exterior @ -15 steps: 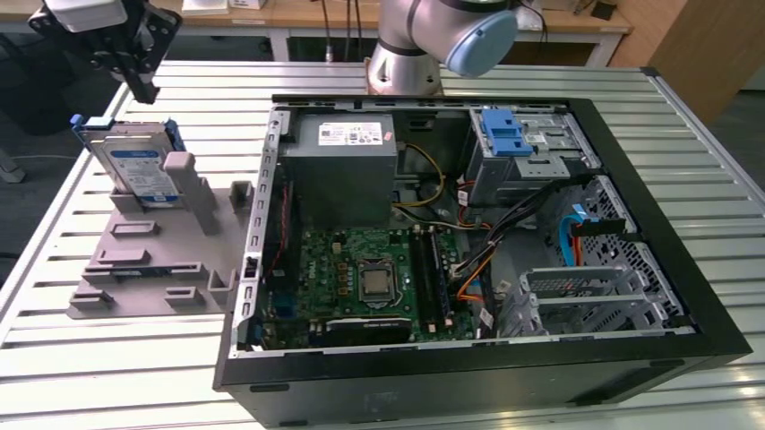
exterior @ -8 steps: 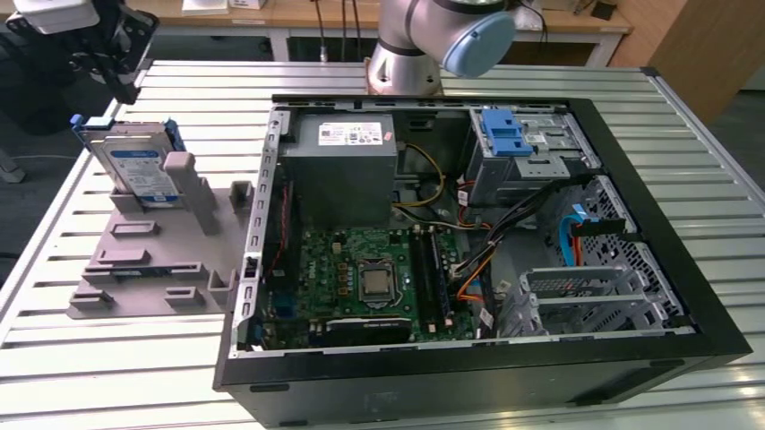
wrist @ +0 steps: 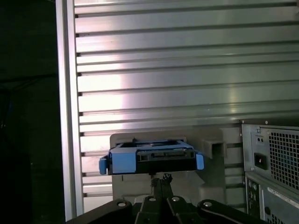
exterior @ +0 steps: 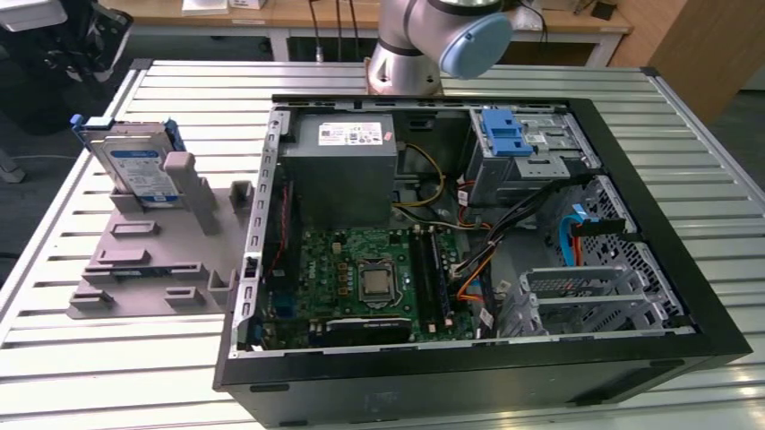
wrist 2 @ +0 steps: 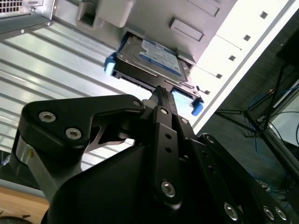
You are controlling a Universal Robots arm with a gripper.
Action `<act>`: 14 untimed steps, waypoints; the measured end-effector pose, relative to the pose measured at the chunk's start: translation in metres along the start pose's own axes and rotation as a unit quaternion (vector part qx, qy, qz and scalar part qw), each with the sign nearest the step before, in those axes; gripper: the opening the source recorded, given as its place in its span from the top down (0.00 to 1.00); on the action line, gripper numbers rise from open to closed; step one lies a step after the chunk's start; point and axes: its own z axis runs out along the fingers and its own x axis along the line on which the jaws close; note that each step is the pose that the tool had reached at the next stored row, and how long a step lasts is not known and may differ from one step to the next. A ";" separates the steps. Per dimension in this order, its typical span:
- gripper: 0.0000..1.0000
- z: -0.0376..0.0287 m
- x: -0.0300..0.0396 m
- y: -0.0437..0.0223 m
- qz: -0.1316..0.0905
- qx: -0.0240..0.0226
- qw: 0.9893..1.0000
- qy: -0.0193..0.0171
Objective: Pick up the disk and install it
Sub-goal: 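Reach for the disk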
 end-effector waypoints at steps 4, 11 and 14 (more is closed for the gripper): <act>0.89 0.0012 0.0117 0.0016 0.000 0.000 1.000 0.000; 0.89 0.0018 0.0205 0.0028 0.000 0.000 1.000 0.000; 0.89 0.0018 0.0213 0.0027 0.000 0.000 1.000 0.000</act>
